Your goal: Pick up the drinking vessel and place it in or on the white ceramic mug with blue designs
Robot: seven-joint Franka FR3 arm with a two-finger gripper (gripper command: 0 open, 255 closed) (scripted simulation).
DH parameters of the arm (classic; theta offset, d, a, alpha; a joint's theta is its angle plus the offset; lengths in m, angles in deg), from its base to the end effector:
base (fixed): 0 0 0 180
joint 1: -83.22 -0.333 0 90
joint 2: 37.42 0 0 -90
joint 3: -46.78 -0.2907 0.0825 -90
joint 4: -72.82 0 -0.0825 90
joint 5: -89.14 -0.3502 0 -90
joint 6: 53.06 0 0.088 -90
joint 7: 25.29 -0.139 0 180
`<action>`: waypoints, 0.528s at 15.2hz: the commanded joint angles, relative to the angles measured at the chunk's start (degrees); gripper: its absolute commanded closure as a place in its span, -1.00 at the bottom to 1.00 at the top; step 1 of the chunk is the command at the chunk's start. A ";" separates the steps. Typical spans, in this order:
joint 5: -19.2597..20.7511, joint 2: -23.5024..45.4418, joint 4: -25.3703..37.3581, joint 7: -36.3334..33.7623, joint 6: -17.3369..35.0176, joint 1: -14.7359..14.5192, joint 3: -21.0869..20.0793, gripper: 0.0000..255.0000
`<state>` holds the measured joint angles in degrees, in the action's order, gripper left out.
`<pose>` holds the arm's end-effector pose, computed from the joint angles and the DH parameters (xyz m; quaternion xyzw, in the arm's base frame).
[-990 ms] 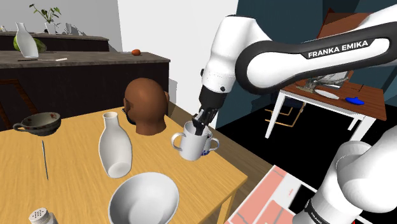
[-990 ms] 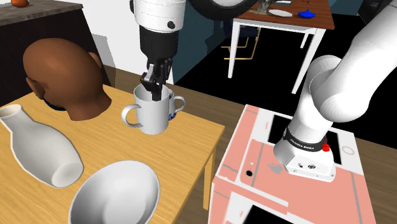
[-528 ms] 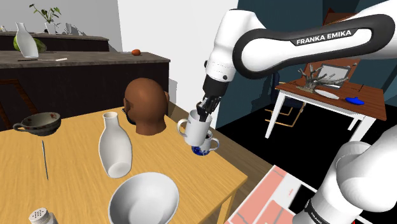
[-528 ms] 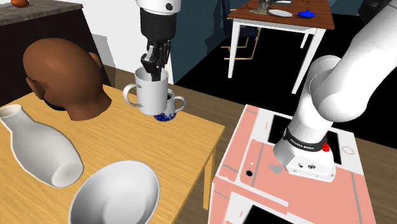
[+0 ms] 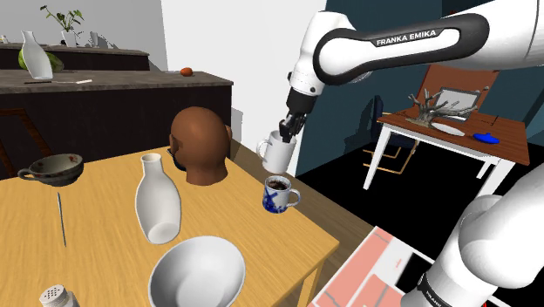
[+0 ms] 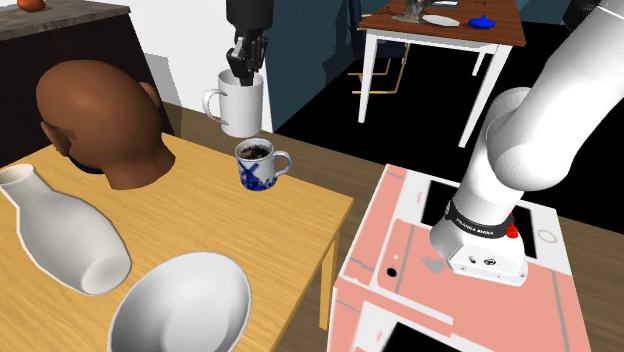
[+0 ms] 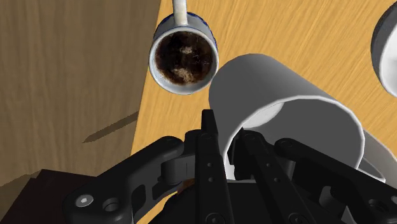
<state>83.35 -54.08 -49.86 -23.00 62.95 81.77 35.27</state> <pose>0.4519 0.1184 0.4933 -0.9899 -0.1124 -0.0827 0.0261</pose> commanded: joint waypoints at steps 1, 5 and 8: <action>0.42 1.97 1.97 2.32 -0.15 0.99 1.48 1.00; 0.57 3.50 1.46 4.00 1.77 1.65 2.44 1.00; 0.52 3.86 -0.50 4.10 4.09 1.61 2.36 1.00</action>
<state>83.90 -50.32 -49.75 -19.08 66.30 83.34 37.56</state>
